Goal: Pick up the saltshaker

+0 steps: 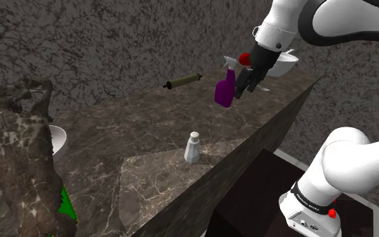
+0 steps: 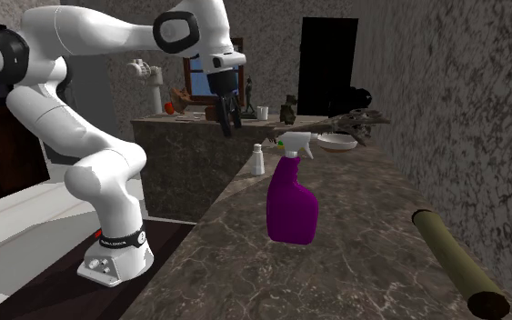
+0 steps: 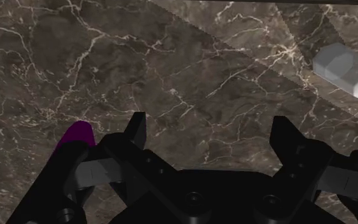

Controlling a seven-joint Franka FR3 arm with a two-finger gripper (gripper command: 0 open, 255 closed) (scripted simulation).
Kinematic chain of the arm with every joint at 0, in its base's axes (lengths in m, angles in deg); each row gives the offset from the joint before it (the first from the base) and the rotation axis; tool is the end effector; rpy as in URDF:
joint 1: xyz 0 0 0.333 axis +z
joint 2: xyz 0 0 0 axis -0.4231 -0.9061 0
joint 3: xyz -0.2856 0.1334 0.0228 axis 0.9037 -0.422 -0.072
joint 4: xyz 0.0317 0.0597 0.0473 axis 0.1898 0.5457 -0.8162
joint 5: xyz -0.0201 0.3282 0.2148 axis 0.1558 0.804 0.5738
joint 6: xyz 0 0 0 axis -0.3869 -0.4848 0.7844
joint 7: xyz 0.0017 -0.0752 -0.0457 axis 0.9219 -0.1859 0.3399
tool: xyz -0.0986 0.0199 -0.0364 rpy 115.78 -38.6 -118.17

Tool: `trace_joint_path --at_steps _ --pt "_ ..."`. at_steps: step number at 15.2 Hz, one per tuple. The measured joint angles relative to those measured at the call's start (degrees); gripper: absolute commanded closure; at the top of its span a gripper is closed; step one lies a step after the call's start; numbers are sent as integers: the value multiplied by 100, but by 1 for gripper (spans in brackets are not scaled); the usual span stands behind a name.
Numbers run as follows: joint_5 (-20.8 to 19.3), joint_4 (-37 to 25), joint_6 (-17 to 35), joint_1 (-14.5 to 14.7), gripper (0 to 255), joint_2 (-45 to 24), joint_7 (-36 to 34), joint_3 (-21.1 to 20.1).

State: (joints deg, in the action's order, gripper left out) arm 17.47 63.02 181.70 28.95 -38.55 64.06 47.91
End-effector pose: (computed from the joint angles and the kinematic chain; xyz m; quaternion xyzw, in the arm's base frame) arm 0.3092 0.0787 0.5869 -0.9955 0.0219 -0.0903 0.0185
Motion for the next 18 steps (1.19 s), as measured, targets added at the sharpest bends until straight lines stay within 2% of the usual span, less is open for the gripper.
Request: trace_joint_path --at_steps 7,11,15,18 --pt "542 413 993 339 0 -318 -673 -782" --pt "785 452 1583 485 0 -689 -1065 -1262" --pt "927 346 2190 550 0 -1212 -1468 -1775" --pt "972 379 2499 571 0 -1418 -1625 -1984"
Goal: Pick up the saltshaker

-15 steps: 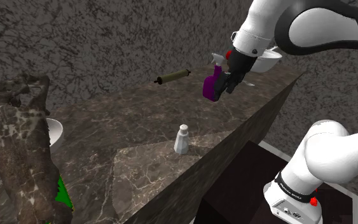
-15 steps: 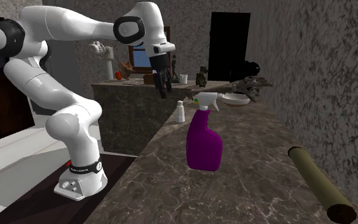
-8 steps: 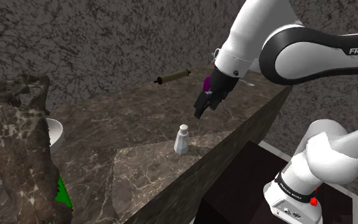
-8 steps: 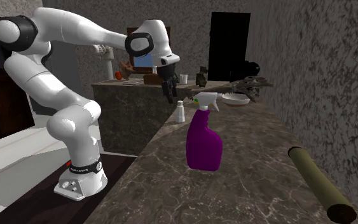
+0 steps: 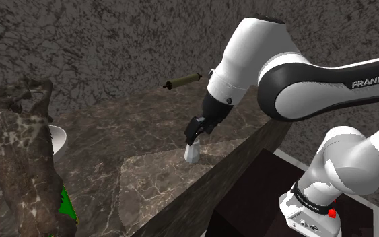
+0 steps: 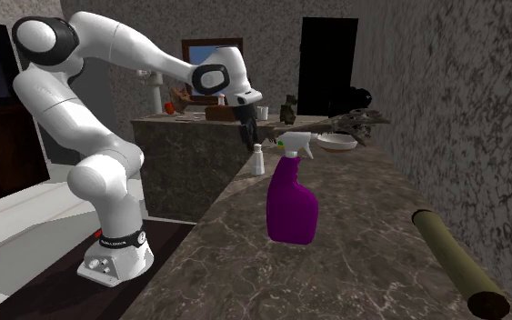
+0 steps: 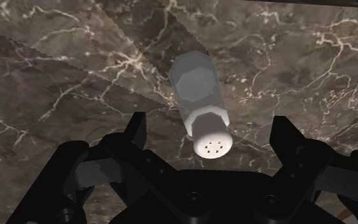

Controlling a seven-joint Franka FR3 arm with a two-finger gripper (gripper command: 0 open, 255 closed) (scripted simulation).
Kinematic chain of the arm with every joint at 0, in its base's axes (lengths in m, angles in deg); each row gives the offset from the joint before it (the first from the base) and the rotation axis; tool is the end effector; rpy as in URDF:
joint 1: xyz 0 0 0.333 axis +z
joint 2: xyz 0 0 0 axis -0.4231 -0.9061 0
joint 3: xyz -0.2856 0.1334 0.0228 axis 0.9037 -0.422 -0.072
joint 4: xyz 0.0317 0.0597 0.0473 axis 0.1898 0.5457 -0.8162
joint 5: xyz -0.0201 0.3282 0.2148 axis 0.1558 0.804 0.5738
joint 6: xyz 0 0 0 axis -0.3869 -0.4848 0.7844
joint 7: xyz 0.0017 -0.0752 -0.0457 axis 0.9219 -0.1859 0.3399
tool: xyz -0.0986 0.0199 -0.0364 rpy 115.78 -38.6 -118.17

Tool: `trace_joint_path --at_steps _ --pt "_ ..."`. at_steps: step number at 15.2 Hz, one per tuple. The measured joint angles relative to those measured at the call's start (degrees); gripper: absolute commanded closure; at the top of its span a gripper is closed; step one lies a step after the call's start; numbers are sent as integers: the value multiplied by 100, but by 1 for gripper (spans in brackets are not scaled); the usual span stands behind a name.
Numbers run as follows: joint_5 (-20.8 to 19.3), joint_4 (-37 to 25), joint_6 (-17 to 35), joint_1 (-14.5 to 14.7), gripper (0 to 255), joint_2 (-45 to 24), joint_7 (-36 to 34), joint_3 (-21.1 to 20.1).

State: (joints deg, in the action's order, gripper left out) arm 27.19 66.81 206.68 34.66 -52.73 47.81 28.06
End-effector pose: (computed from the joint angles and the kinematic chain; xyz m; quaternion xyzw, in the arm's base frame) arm 0.3205 0.2622 0.4885 -0.9907 0.0035 -0.1219 0.0600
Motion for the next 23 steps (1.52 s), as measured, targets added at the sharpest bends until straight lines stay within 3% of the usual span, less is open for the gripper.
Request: trace_joint_path --at_steps 6,7,17,23 --pt "59 328 501 14 0 -164 -18 -127" --pt "58 340 537 11 255 -188 -22 -140" --pt "58 349 580 7 255 -205 -20 -146" --pt "20 91 149 5 255 -46 0 -32"
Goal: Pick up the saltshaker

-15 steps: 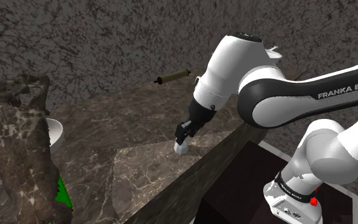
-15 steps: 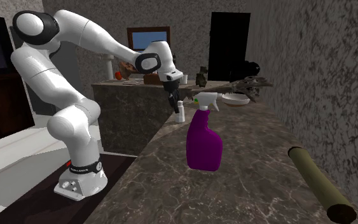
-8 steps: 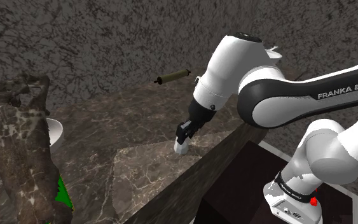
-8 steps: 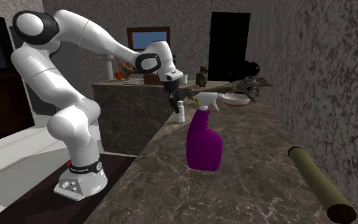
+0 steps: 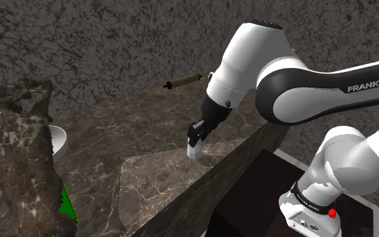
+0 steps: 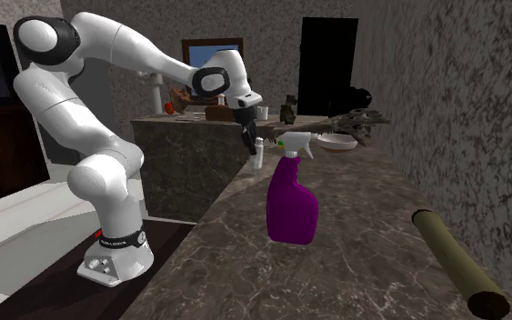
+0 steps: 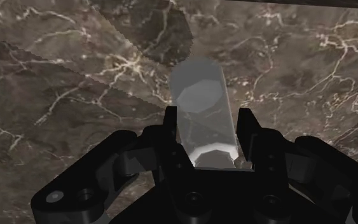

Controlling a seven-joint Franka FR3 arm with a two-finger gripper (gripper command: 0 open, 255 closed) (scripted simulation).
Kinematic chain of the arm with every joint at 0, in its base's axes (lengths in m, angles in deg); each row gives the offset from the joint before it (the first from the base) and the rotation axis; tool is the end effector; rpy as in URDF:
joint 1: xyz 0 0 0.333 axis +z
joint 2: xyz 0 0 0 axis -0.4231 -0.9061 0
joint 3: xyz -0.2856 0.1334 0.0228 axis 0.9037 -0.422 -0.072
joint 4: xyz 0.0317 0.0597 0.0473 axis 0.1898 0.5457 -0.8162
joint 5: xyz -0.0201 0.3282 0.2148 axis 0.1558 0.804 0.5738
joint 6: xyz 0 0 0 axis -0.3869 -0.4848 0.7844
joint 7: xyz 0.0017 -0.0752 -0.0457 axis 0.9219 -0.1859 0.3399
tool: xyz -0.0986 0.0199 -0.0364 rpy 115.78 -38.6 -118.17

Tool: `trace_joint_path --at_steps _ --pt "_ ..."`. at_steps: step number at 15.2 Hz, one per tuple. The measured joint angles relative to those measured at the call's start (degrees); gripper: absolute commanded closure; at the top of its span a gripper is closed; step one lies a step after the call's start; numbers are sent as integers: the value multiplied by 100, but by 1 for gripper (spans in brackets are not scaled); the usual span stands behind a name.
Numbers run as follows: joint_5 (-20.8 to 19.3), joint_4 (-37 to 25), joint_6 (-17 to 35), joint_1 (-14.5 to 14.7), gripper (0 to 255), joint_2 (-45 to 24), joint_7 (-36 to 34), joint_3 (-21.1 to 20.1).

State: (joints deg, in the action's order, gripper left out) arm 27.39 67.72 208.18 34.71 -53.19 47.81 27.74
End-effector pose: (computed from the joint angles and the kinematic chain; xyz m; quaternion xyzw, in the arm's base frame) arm 0.3209 0.2626 0.4803 -0.9906 0.0034 -0.1226 0.0610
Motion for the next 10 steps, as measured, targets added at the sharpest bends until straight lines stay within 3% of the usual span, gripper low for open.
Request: trace_joint_path --at_steps 10 --pt "-110 -657 -787 -45 255 132 -20 155"
